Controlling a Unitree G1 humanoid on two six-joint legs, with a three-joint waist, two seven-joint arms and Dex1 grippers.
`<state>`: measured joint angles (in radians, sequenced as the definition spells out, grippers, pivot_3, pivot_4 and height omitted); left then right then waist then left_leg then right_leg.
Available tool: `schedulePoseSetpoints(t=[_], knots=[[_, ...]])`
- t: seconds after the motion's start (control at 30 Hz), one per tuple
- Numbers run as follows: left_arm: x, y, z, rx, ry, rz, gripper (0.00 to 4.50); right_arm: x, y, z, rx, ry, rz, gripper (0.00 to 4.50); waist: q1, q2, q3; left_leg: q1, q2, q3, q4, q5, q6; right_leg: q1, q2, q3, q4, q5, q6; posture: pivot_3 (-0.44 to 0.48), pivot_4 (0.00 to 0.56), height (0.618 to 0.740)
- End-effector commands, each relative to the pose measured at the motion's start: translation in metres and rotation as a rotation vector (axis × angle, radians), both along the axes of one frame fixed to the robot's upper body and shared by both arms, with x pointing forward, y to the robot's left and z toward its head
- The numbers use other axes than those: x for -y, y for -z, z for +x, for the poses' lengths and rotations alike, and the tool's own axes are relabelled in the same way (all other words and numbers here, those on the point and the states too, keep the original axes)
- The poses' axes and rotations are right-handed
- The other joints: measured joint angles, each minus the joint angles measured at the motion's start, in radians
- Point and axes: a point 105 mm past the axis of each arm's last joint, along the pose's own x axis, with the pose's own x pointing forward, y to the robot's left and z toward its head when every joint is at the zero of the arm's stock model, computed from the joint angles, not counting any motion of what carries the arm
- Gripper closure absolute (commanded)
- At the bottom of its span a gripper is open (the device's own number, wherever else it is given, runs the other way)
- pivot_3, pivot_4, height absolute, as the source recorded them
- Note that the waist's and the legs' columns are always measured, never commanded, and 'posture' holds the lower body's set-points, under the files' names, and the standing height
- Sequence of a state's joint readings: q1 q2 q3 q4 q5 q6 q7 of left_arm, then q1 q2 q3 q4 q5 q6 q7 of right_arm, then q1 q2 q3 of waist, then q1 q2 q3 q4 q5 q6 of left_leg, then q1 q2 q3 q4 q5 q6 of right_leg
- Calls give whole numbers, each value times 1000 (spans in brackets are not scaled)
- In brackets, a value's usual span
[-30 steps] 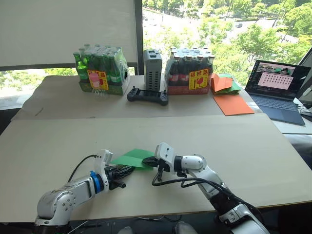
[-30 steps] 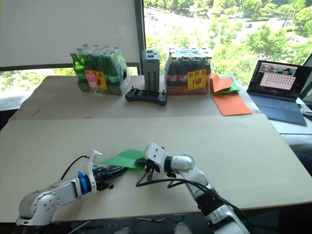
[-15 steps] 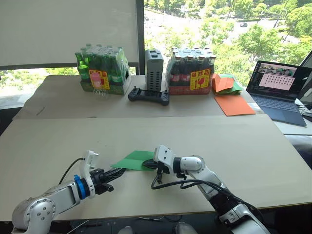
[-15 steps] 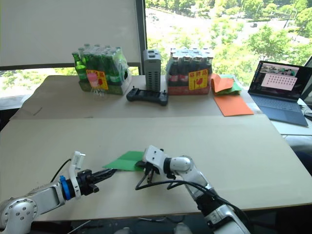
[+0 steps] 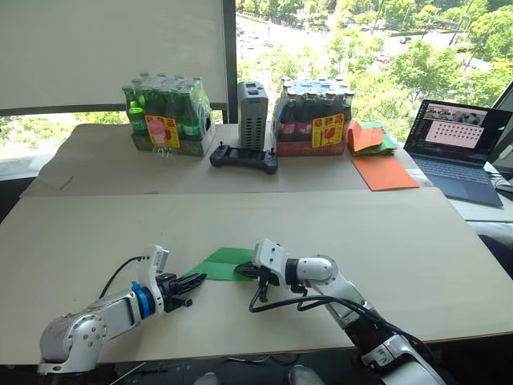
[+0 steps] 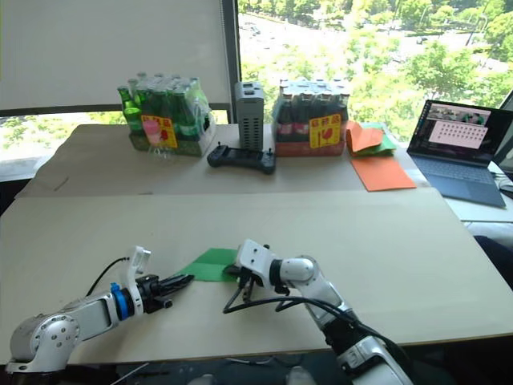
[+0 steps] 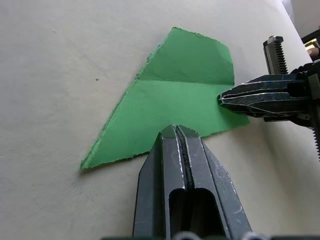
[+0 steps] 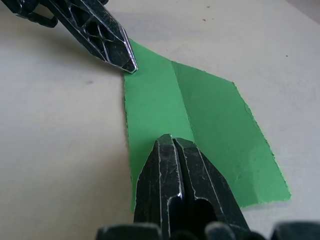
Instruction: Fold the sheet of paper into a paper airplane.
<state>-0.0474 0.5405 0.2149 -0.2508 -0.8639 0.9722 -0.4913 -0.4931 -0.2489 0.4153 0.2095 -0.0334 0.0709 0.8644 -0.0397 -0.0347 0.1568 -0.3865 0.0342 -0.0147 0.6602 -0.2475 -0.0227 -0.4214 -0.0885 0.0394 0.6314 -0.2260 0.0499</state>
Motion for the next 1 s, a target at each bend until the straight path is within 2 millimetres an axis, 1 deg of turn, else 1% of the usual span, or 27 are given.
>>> schedulePoseSetpoints(t=[0.03, 0.13, 0.23, 0.3, 0.33, 0.37, 0.4, 0.43, 0.5, 0.57, 0.67, 0.7, 0.8, 1.0], knots=[[0, 6, 4, -9, -10, 13, 4500, 3, -8, 0, 23, 13, 18, 4474, 2, 0, 0, 0, 0, 0, 0, 0, 0, 0, 0, 0, 0, 0, 0, 0, 150, 727], [-1, 7, 7, -13, -20, 7, 4500, 4, -11, -1, 12, 16, 37, 4474, 1, 0, 0, 0, 0, 0, 0, 0, 0, 0, 0, 0, 0, 0, 0, 0, 150, 727], [0, 8, 8, -14, -21, 3, 4500, 4, -20, -4, -5, 9, 88, 4474, 1, 0, 0, 0, 0, 0, 0, 0, 0, 0, 0, 0, 0, 0, 0, 0, 150, 727], [1, 9, 7, -17, -13, 3, 4500, 5, -47, 1, -49, 42, 256, 3897, 1, 0, 0, 0, 0, 0, 0, 0, 0, 0, 0, 0, 0, 0, 0, 0, 150, 727], [1, 10, 7, -20, -11, 2, 4500, 6, -57, 3, -73, 60, 319, 3672, 1, 0, 0, 0, 0, 0, 0, 0, 0, 0, 0, 0, 0, 0, 0, 0, 150, 727], [1, 10, 7, -20, -10, 3, 4500, 9, -64, 7, -96, 84, 365, 3216, 2, 0, 0, 0, 0, 0, 0, 0, 0, 0, 0, 0, 1, 0, 0, 0, 150, 727], [1, 11, 7, -20, -9, 3, 4500, 10, -67, 8, -111, 99, 384, 2934, 2, 0, 0, 1, 0, 0, 0, 0, 0, 0, 0, 0, 1, 0, 0, 0, 150, 727], [2, 11, 6, -22, -8, 2, 4500, 13, -69, 11, -146, 123, 406, 2551, 1, 0, 0, 1, 0, 0, 0, 0, 0, 0, 0, 0, 1, 0, 0, 0, 150, 727], [3, 11, 5, -23, -4, -2, 4500, 16, -67, 15, -188, 161, 408, 1887, 1, 0, 0, 1, 0, 0, 0, 0, 0, 0, 0, 0, 1, 0, 0, 0, 150, 727], [4, 11, 5, -23, -1, -3, 4500, 20, -61, 20, -218, 208, 389, 1249, 2, 0, 0, 1, 0, 0, 0, 0, 0, 0, 0, 0, 1, 0, 0, 0, 150, 727], [5, 11, 4, -24, 2, -3, 4500, 22, -44, 21, -298, 244, 328, 144, 1, 0, 0, 0, 0, 0, 0, 0, 0, 0, 0, 0, 1, 0, 0, 0, 150, 727], [5, 11, 4, -25, 3, -4, 4500, 22, -38, 21, -316, 253, 298, 21, 1, 0, 0, 0, 0, 0, 0, 0, 0, 0, 0, 0, 1, 0, 0, 0, 150, 727], [5, 11, 4, -26, 7, -5, 4500, 21, -27, 18, -353, 263, 262, 21, 1, 0, 0, 0, 0, 0, 0, 0, 0, 0, 0, 0, 1, 0, 0, 0, 150, 727], [6, 10, 2, -27, 10, -5, 4500, 12, -26, 6, -434, 225, 279, 21, 1, 0, 0, 0, 0, 0, 0, 0, 0, 0, 0, 0, 0, 0, 0, 0, 150, 727]])
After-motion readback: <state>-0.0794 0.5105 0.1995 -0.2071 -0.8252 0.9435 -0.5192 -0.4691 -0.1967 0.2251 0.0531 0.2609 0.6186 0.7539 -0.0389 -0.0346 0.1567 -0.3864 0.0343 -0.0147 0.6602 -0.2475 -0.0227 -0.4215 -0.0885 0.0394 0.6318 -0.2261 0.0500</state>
